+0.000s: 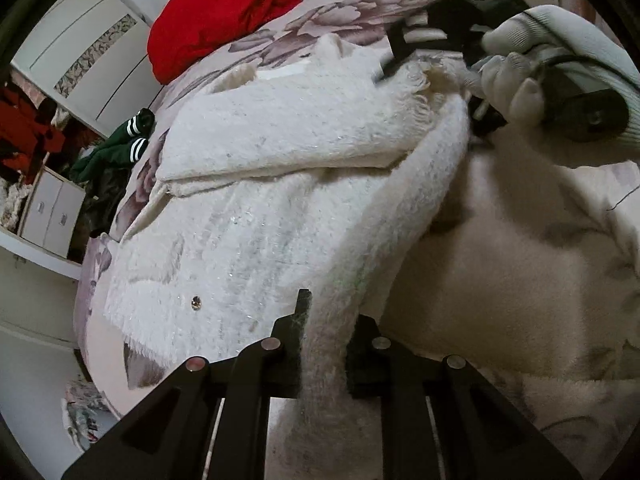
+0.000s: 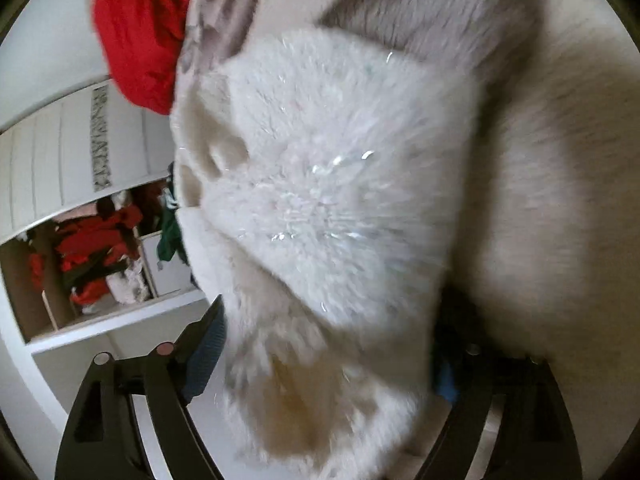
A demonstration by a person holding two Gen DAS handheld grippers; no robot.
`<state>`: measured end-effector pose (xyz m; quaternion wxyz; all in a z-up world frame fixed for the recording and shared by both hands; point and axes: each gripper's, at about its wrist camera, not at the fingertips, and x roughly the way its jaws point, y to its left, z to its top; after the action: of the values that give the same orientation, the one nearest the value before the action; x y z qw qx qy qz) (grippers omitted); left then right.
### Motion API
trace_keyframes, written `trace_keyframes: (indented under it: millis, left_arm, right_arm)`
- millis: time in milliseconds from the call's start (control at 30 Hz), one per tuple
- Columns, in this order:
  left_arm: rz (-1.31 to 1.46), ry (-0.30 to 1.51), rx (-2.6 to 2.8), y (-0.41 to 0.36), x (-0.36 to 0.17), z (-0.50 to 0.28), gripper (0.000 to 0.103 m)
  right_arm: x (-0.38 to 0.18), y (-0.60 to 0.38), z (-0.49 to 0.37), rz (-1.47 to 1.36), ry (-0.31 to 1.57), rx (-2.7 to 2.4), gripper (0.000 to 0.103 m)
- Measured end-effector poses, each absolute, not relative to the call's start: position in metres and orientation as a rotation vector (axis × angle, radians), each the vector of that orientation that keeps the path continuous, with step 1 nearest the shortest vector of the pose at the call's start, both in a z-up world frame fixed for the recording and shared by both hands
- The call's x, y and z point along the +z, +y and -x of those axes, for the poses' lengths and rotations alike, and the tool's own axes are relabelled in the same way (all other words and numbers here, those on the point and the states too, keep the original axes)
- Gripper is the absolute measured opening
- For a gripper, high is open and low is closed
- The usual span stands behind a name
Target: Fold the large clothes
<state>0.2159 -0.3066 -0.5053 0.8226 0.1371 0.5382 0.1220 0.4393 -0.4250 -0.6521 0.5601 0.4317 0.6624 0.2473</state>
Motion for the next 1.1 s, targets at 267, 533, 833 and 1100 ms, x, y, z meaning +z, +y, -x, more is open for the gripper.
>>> trace_keyframes:
  millis: [267, 533, 833, 1100]
  left_arm:
    - [-0.013, 1.143, 0.198, -0.221, -0.456, -0.223, 0.01]
    - [0.239, 1.139, 0.219, -0.077, -0.421, -0.227, 0.01]
    - [0.697, 1.297, 0.148, 0.111, -0.542, -0.246, 0.021]
    - [0.921, 1.248, -0.069, 0.192, -0.551, -0.209, 0.058]
  right_arm:
    - [-0.55, -0.372, -0.451, -0.825, 1.493, 0.478, 0.023]
    - [-0.44, -0.21, -0.484, -0.542, 1.504, 0.416, 0.023]
    - [-0.511, 0.035, -0.519, -0.133, 1.681, 0.315, 0.049]
    - [-0.478, 0.003, -0.474, -0.31, 1.572, 0.47, 0.078]
